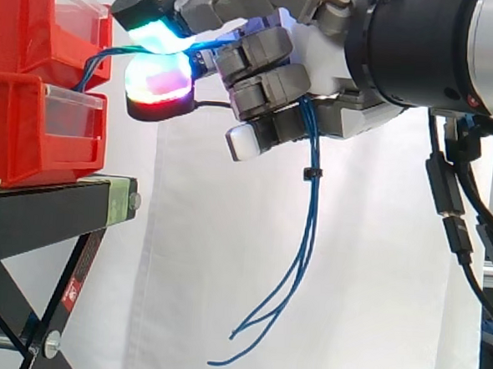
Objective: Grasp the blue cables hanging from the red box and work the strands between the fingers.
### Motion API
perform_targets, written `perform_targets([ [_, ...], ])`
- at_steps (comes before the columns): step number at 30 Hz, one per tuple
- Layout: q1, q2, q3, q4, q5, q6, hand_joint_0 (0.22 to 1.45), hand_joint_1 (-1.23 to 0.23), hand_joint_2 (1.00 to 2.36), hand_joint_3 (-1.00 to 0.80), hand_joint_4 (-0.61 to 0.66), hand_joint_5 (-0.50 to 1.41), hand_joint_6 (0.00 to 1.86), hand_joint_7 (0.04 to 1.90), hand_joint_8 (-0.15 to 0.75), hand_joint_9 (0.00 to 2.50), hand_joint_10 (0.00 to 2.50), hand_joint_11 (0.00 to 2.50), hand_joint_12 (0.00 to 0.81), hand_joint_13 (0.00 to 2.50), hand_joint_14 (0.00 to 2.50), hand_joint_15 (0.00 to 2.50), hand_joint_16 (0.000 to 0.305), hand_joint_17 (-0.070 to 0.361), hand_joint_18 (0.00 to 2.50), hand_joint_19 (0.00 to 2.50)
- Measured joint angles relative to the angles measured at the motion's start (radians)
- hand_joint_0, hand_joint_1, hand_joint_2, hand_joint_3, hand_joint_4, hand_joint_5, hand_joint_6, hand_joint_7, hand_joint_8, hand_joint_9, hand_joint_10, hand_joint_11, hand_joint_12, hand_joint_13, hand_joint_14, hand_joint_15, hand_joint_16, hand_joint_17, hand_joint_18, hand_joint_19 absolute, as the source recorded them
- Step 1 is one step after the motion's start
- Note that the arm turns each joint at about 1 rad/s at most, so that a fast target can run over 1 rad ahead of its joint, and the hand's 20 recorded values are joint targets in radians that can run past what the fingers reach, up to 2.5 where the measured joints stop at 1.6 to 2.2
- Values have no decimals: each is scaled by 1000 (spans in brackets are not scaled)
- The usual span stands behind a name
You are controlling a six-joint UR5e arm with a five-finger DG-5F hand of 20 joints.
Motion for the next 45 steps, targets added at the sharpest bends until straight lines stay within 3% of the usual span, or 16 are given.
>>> perform_targets([
  [3,0,0,0,1,2,-1,890,-880,1321,59,37,81,1364,1271,439,1051,2500,2500,486,1472,2500,1590,56,125,1788,833],
  [5,0,0,0,1,3,-2,1236,-768,1072,205,-92,145,1329,1429,439,1051,2500,2500,486,1472,2500,1590,56,125,1788,833],
  [10,-1,0,0,1,4,-2,1393,-684,1009,299,79,807,3,1724,439,1051,2500,2500,486,1472,2500,1590,56,125,1788,833],
  [13,-4,0,0,0,4,-2,1285,-752,1053,311,167,813,20,1419,439,1051,2500,2500,486,1472,2500,1590,56,125,1788,833],
  [15,-6,-1,0,-1,4,-3,890,-669,1613,61,204,792,23,1357,439,1051,2500,2500,486,1472,2500,1590,56,125,1788,833],
  [17,-7,-1,0,-2,4,-5,789,-638,1767,-12,172,757,17,1426,439,1051,2500,2500,486,1472,2500,1590,56,125,1788,833],
  [19,-8,-1,0,-3,3,-6,951,-747,1450,145,106,655,81,1599,439,1051,2500,2500,486,1472,2500,1590,56,125,1788,833],
  [21,-9,0,0,-3,1,-8,1211,-782,1065,273,5,293,955,1378,439,1051,2500,2500,486,1472,2500,1590,56,125,1788,833],
  [26,-10,0,0,-1,-1,-14,1293,-784,1001,313,-40,216,1324,1247,439,1051,2500,2500,486,1472,2500,1590,56,125,1788,833],
  [28,-11,0,0,0,-2,-18,1160,-802,1214,249,-20,226,1298,1273,439,1051,2500,2500,486,1472,2500,1590,56,125,1788,833],
  [30,-11,0,0,0,-1,-20,681,-721,2036,-147,112,302,1145,1290,439,1051,2500,2500,486,1472,2500,1590,56,125,1788,833],
  [32,-12,0,0,-1,-1,-21,596,-616,2167,-203,109,491,514,1545,439,1051,2500,2500,486,1472,2500,1590,56,125,1788,833],
  [33,-12,0,0,-1,0,-21,704,-592,1932,-115,157,646,15,1682,439,1051,2500,2500,486,1472,2500,1590,56,125,1788,833],
  [35,-13,0,0,-2,0,-21,1124,-649,1107,221,227,700,14,1506,439,1051,2500,2500,486,1472,2500,1590,56,125,1788,833],
  [36,-14,0,0,-2,0,-22,1254,-684,1000,264,235,737,21,1419,439,1051,2500,2500,486,1472,2500,1590,56,125,1788,833],
  [45,-17,0,0,1,-2,-22,1304,-752,1010,260,121,786,20,1457,439,1051,2500,2500,486,1472,2500,1590,56,125,1788,833],
])
